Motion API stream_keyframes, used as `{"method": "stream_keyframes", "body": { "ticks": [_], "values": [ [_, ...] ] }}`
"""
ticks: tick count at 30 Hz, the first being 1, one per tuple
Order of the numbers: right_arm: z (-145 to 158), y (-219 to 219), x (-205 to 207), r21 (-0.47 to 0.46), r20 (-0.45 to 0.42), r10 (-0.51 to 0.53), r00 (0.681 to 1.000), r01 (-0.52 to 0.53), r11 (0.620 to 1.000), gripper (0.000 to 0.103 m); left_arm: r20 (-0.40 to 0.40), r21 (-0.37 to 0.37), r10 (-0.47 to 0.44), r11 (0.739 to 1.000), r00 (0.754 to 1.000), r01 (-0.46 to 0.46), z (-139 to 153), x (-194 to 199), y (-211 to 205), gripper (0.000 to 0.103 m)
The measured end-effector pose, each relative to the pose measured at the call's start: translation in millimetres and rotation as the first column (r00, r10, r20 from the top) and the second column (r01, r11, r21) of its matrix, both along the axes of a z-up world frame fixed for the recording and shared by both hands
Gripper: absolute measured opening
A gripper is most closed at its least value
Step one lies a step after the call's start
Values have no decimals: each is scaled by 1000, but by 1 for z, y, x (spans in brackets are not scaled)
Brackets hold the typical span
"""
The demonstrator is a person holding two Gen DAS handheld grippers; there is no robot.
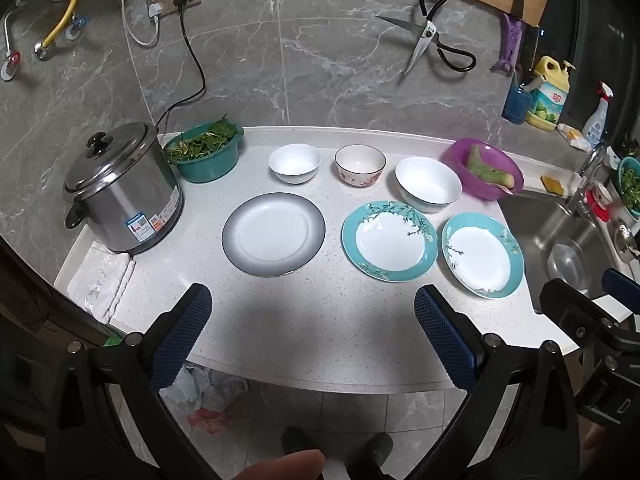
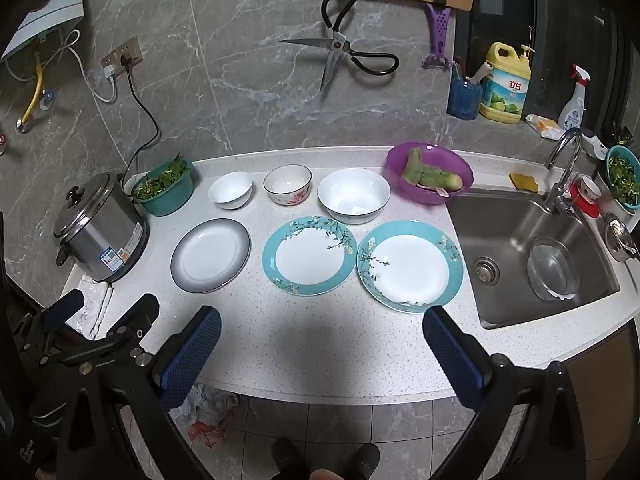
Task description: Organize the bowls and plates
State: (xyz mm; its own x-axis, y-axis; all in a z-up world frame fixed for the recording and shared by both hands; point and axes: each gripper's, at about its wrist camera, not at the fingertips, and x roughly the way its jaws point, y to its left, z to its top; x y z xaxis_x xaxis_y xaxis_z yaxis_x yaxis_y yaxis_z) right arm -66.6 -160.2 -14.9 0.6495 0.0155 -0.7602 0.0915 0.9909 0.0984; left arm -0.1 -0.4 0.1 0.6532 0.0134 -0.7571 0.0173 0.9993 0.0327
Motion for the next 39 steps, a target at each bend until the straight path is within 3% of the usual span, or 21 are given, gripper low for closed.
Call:
{"method": "stream_keyframes", "body": {
  "ticks": [39],
  "values": [
    [-3,3,3,-2,-9,0,1000,0,1000,103,-8,-5,0,1000,1000,0,-4,7,-3,103]
  ]
}}
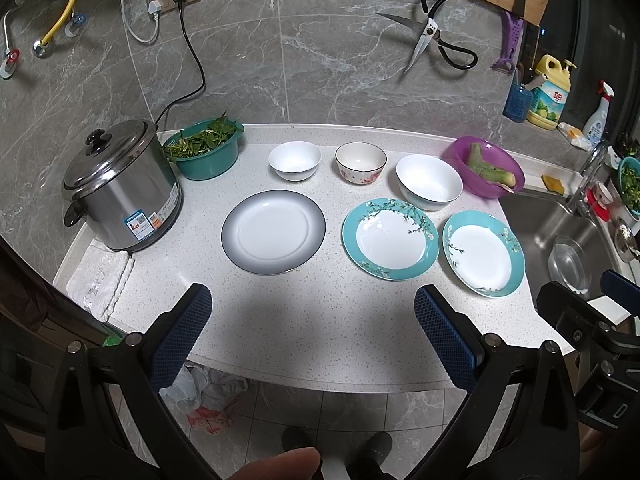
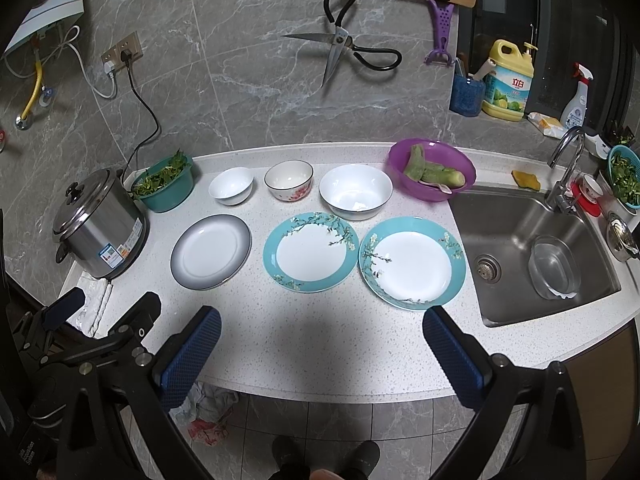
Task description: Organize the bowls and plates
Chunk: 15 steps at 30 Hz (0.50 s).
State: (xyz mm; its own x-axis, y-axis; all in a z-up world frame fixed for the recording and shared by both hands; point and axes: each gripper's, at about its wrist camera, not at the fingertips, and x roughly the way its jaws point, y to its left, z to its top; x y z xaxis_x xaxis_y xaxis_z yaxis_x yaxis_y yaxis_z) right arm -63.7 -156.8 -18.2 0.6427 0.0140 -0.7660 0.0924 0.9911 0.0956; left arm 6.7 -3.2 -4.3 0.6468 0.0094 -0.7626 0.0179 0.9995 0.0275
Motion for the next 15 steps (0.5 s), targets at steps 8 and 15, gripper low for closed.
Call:
{"method": "stream_keyframes", "body": {
  "ticks": [8,15],
  "values": [
    [-1,1,1,0,-2,0,1000,0,1000,103,-1,0,0,1000,1000,0,-1,0,0,103],
    [-1,1,2,0,-4,0,1000,0,1000,103,-1,1,0,1000,1000,0,-3,0,1,103]
  ]
}}
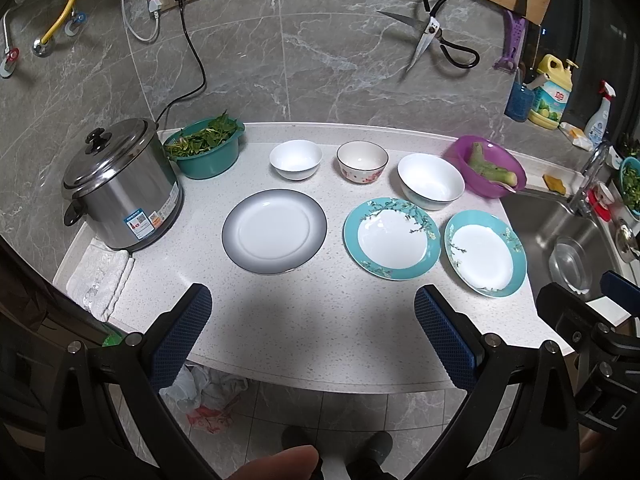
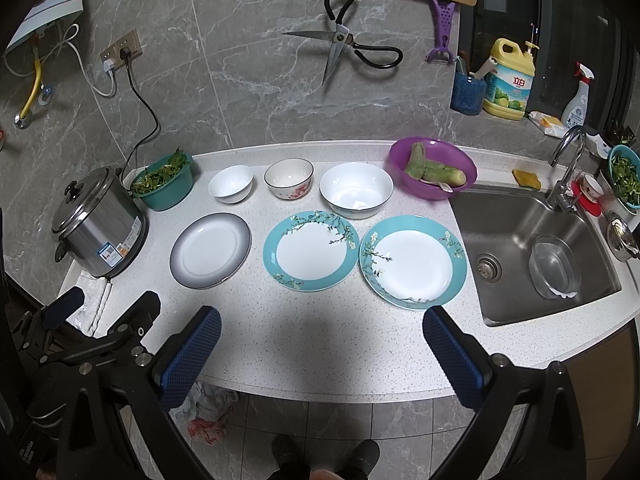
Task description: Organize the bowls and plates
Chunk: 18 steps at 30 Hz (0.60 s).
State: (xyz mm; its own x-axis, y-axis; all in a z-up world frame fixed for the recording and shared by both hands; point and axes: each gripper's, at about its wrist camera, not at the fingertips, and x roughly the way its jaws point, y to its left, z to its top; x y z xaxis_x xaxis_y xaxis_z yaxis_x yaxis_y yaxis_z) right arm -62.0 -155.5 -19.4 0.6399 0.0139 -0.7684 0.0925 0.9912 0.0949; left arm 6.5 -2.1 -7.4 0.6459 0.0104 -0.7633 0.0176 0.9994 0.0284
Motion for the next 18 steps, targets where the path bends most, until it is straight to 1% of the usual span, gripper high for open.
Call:
{"method": "stream_keyframes", "body": {
  "ticks": [18],
  "values": [
    [1,0,2,-1,-4,0,1000,0,1000,103,-2,-1,0,1000,1000,0,-5,-4,6,103]
  ]
}}
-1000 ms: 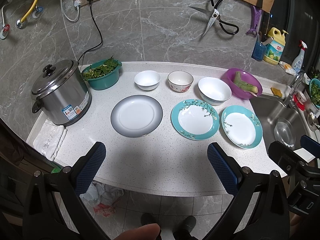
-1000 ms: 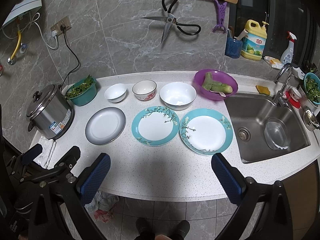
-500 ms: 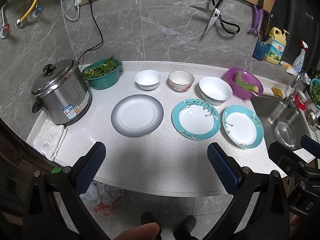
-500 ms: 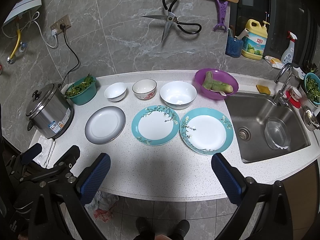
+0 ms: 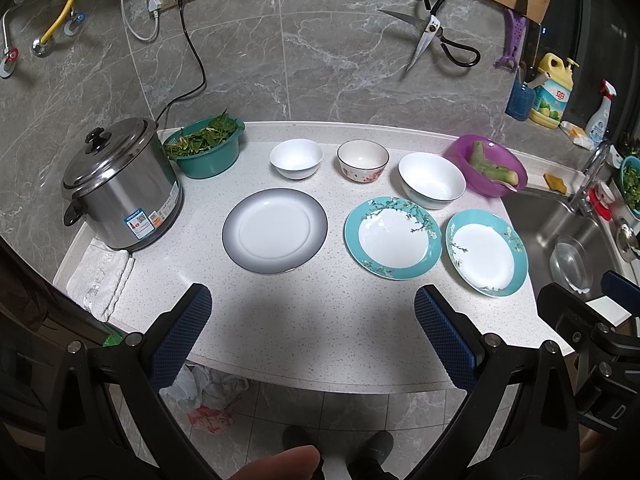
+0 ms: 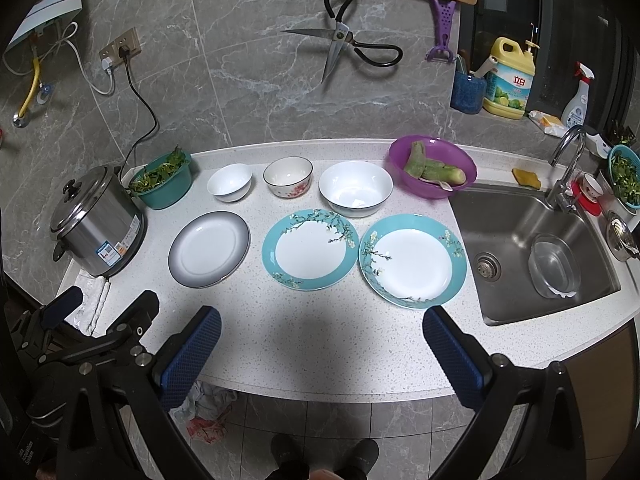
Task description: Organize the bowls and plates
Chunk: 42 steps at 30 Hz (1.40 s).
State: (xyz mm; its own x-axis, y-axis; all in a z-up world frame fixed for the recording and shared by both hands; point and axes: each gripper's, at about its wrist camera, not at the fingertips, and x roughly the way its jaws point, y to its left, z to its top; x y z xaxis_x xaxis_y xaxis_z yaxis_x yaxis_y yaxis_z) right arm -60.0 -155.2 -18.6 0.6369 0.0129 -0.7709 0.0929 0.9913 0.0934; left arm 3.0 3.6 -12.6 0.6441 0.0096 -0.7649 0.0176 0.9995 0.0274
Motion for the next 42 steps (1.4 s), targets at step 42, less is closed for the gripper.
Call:
{"method": "stream_keyframes", "body": {
  "ticks": [42],
  "values": [
    [-76,-7,-1,422,-33,59,998,-39,906,103,-156,-11,-9,1000,988,7,-102,7,70,103]
  ]
}}
